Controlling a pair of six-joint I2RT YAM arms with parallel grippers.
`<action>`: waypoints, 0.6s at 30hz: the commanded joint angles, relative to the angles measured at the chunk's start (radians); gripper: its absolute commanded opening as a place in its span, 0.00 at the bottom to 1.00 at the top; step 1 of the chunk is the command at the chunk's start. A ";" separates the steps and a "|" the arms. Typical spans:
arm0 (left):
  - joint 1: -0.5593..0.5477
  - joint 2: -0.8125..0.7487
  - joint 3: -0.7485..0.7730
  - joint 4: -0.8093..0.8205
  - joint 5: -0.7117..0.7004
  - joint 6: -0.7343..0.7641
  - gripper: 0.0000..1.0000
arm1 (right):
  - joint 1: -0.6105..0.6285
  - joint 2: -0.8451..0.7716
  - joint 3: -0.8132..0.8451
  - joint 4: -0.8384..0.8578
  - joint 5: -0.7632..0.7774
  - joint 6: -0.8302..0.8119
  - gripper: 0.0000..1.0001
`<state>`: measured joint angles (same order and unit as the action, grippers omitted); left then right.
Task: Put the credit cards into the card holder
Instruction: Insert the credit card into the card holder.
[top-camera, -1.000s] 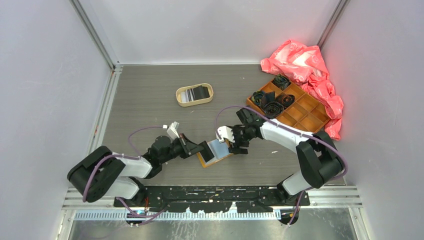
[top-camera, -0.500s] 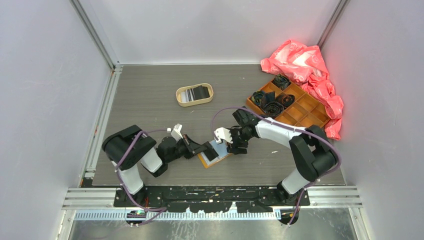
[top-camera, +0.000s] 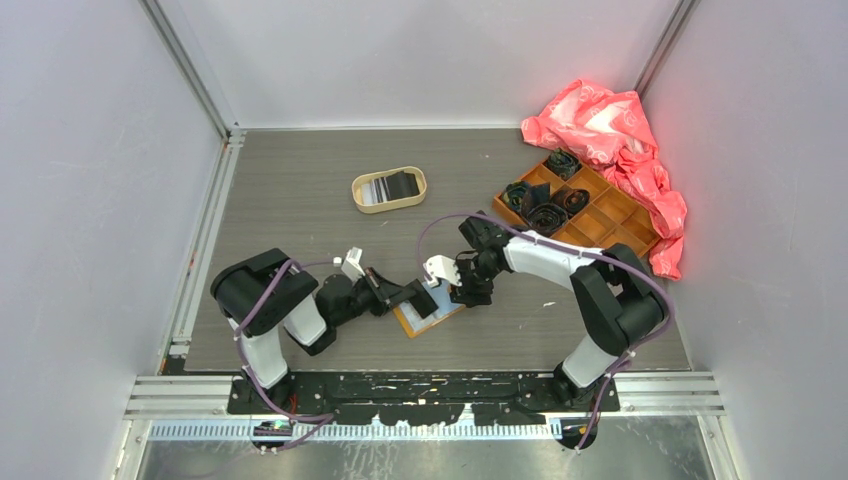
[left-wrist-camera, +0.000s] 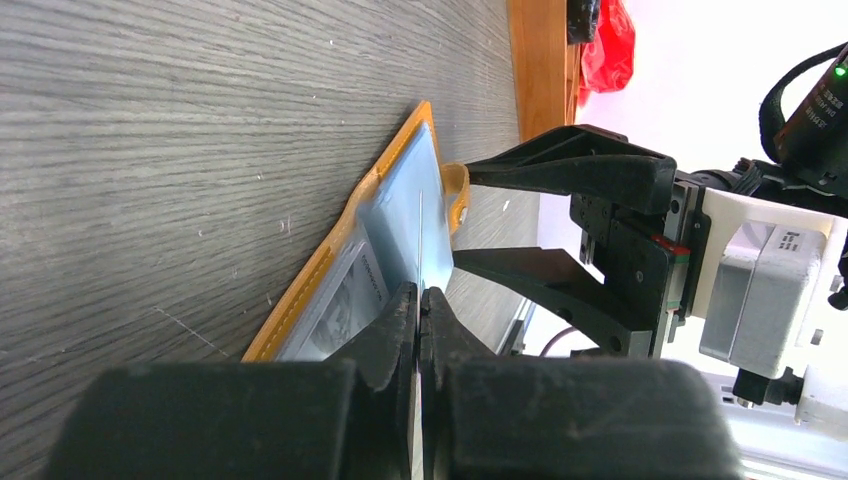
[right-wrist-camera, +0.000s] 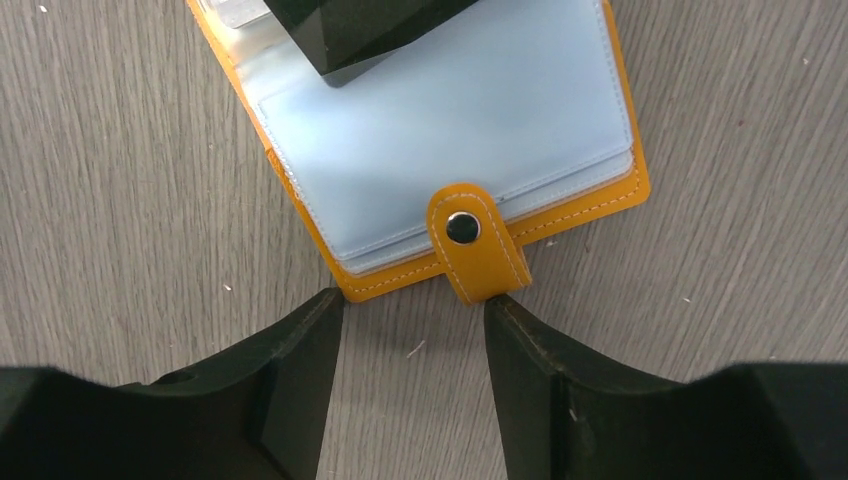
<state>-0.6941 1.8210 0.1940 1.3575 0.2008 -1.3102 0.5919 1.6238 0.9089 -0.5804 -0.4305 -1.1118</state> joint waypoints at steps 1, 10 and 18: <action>-0.018 -0.024 -0.013 0.074 -0.044 -0.022 0.00 | 0.016 0.010 0.036 -0.024 0.001 0.002 0.58; -0.027 -0.048 -0.062 0.068 -0.065 -0.037 0.00 | 0.026 0.009 0.050 -0.063 -0.026 -0.007 0.55; -0.044 0.001 -0.064 0.073 -0.058 -0.096 0.00 | 0.048 0.011 0.058 -0.081 -0.036 -0.002 0.53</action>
<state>-0.7288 1.8046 0.1398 1.3655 0.1570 -1.3800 0.6262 1.6367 0.9279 -0.6407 -0.4347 -1.1145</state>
